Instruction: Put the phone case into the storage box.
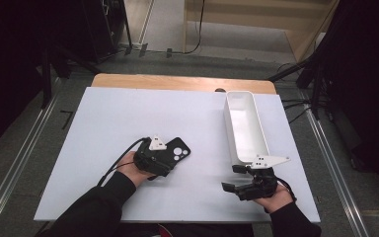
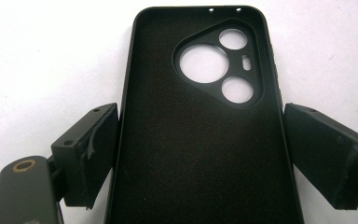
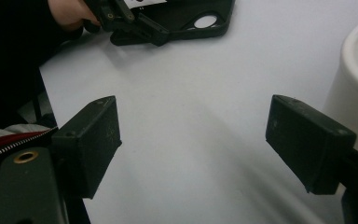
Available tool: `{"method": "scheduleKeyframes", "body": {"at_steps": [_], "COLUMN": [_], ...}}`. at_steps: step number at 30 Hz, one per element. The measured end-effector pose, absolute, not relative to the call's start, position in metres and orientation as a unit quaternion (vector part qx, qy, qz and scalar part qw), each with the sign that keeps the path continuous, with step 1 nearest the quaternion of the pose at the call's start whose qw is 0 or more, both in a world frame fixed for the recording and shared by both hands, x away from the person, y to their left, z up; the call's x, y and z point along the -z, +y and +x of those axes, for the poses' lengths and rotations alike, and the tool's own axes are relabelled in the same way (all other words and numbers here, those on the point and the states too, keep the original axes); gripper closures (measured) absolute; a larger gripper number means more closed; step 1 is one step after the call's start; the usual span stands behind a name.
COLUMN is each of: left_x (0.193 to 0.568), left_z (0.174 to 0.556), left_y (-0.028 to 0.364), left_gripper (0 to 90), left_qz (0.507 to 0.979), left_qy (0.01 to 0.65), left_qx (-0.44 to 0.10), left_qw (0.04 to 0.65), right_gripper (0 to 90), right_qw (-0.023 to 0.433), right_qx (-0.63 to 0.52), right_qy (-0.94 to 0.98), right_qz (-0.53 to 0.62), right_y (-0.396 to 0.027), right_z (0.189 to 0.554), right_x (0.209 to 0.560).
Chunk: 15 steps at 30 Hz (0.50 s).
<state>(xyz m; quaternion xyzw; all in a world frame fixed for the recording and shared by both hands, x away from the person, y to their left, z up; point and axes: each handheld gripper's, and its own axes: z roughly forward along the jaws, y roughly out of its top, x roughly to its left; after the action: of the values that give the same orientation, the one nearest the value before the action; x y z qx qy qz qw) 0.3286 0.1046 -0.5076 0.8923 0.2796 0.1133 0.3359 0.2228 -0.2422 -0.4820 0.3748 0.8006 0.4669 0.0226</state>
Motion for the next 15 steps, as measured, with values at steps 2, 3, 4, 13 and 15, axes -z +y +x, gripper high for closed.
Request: {"method": "scheduleKeyframes", "body": {"at_steps": [2,3,4,13,15], "left_x": [0.507,0.507,0.506,0.491,0.486], "left_z": [0.329,0.329,0.329,0.324,0.323], "left_y": [0.104,0.104,0.104,0.105,0.106], "left_gripper": [13.3,13.4,13.4,13.4,13.4], "left_qz": [0.892,0.892,0.892,0.888,0.885], "left_qy": [0.281,0.281,0.281,0.276,0.277], "left_qx": [-0.112,-0.112,-0.11,-0.11,-0.112], "left_qw": [0.336,0.336,0.335,0.351,0.356], "right_gripper": [16.1,16.1,16.1,16.1,16.1], "right_qw": [0.022,0.022,0.021,0.025,0.025], "right_qx": [-0.467,-0.467,-0.468,-0.469,-0.468], "right_qy": [0.801,0.8,0.8,0.799,0.8], "right_qz": [0.374,0.375,0.376,0.376,0.375], "right_y": [-0.242,-0.242,-0.242,-0.243,-0.243], "right_z": [0.223,0.223,0.222,0.223,0.223], "right_x": [0.482,0.482,0.481,0.481,0.481]}}
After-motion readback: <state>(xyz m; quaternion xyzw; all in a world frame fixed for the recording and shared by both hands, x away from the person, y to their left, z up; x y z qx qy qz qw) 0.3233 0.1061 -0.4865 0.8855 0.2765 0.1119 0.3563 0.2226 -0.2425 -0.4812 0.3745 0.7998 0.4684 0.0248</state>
